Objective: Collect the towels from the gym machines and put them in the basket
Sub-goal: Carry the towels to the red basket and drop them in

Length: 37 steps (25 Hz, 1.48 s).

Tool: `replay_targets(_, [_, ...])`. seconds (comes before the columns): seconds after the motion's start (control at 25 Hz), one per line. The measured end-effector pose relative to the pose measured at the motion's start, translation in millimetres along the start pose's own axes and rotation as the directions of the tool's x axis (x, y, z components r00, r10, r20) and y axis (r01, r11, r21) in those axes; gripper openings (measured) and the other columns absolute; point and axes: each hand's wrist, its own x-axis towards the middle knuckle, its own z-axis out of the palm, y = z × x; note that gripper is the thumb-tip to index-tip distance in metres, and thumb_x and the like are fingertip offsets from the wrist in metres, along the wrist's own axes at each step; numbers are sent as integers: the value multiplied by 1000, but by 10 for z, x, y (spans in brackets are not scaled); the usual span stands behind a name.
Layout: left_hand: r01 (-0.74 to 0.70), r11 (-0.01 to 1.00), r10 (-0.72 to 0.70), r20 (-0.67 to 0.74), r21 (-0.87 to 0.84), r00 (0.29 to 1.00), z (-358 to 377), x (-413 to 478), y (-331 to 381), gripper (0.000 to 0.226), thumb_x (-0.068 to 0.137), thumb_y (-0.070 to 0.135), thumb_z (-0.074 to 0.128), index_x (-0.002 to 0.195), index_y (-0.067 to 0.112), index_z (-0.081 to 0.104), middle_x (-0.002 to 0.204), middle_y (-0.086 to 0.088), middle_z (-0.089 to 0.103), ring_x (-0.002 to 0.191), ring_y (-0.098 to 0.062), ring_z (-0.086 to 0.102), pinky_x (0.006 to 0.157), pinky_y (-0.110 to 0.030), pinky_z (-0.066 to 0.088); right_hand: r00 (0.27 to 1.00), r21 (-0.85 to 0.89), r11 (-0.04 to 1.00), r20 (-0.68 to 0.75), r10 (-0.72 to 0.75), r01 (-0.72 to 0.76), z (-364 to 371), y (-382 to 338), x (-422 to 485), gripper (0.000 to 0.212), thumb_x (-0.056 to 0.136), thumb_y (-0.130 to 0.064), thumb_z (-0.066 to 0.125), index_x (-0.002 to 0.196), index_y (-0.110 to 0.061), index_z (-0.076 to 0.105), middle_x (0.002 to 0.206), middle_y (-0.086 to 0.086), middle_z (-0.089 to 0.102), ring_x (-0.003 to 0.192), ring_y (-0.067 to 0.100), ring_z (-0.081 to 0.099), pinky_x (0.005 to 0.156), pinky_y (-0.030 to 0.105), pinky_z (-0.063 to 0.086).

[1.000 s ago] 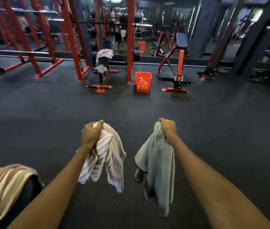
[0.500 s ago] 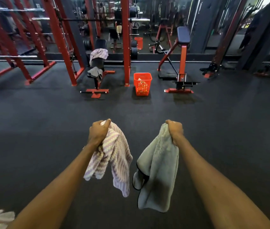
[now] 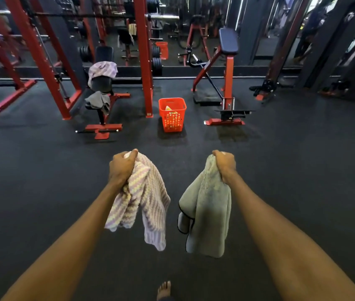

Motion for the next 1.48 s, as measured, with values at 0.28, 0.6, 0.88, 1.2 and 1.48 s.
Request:
replay_targets(0.28, [-24, 1000, 25, 50, -8, 998, 607, 1967, 529, 39, 88, 52, 54, 81, 16, 68, 87, -2, 67, 98, -28, 62, 80, -32, 40, 1000, 5, 1000, -23, -8, 8, 624, -1022, 1640, 23, 85, -36, 63, 87, -15, 72, 98, 8, 69, 91, 27, 60, 83, 33, 46])
replay_targets(0.6, [-33, 999, 33, 30, 24, 999, 1745, 4094, 948, 42, 88, 52, 54, 88, 13, 72, 100, -11, 73, 104, -31, 63, 85, -33, 42, 1000, 90, 996, -2, 11, -11, 1437, -1719, 3901, 29, 78, -37, 64, 84, -11, 76, 91, 6, 75, 92, 27, 68, 86, 38, 52])
replay_targets(0.88, [-27, 999, 26, 38, 27, 999, 2566, 5947, 1476, 45, 86, 51, 55, 65, 12, 63, 70, -1, 66, 87, -28, 65, 80, -37, 47, 995, 82, 992, 10, 98, -99, 2061, -2375, 5845, 41, 69, -45, 66, 91, -13, 77, 96, 6, 76, 94, 26, 70, 92, 42, 54])
replay_targets(1.2, [12, 1000, -13, 44, 26, 999, 3161, 8022, 1592, 43, 86, 50, 55, 61, 15, 60, 75, -9, 67, 84, -27, 63, 74, -34, 43, 1000, 10, 1000, -1, 26, -26, 2985, -3159, 7623, 21, 83, -34, 61, 77, -15, 71, 102, 11, 74, 99, 30, 66, 95, 41, 51])
replay_targets(1.48, [7, 999, -9, 42, 38, 999, 3589, 10045, 2007, 40, 86, 49, 55, 90, 14, 74, 94, -9, 74, 94, -26, 65, 77, -29, 41, 998, 30, 998, -46, 51, -50, 3865, -3982, 9221, 28, 84, -33, 61, 91, -9, 74, 94, 9, 70, 96, 29, 64, 93, 38, 50])
